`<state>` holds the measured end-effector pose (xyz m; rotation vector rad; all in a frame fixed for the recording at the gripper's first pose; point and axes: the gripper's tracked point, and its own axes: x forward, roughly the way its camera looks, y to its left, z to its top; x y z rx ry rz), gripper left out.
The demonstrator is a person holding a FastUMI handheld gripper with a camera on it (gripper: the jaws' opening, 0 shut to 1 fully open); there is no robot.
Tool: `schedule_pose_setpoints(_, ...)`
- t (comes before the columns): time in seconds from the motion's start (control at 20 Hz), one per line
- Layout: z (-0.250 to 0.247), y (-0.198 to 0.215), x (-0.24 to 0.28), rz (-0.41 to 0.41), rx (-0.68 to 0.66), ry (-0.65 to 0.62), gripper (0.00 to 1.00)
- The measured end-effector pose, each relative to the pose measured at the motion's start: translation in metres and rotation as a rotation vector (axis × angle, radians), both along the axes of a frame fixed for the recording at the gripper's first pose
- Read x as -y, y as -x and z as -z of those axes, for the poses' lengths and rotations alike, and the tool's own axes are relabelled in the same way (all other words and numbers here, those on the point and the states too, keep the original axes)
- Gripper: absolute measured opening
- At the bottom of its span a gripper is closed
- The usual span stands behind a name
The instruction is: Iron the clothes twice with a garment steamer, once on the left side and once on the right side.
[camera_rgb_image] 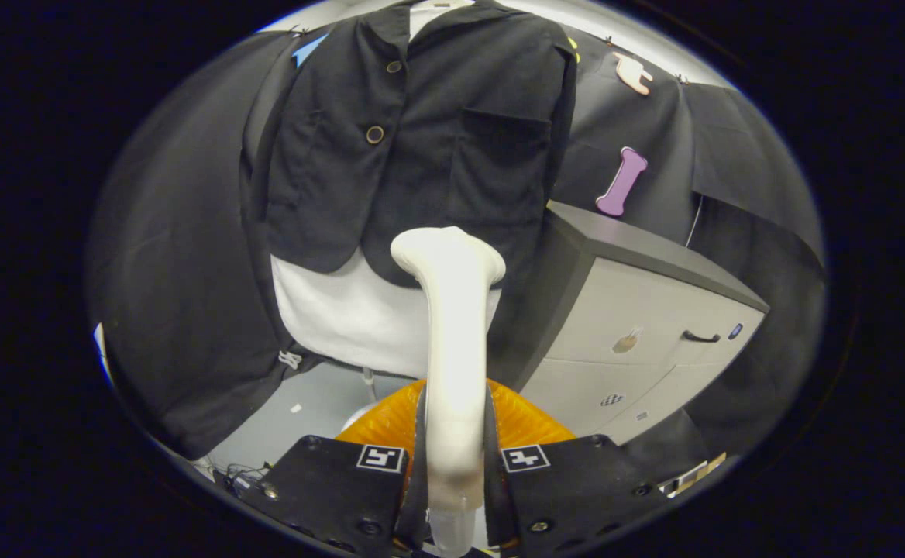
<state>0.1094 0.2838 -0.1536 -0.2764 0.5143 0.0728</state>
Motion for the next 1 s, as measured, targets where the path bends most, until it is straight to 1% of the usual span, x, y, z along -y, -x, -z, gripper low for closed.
schedule_pose_setpoints(0.25, 0.011, -0.002, -0.002, -0.018, -0.007, 0.011, 0.32)
schedule_pose_setpoints(0.45, -0.023, 0.009, -0.010, -0.046, 0.054, -0.020, 0.32)
schedule_pose_setpoints(0.75, -0.138, 0.004, -0.054, -0.139, 0.271, -0.092, 0.32)
schedule_pose_setpoints(1.0, -0.259, -0.002, -0.116, -0.243, 0.529, -0.147, 0.32)
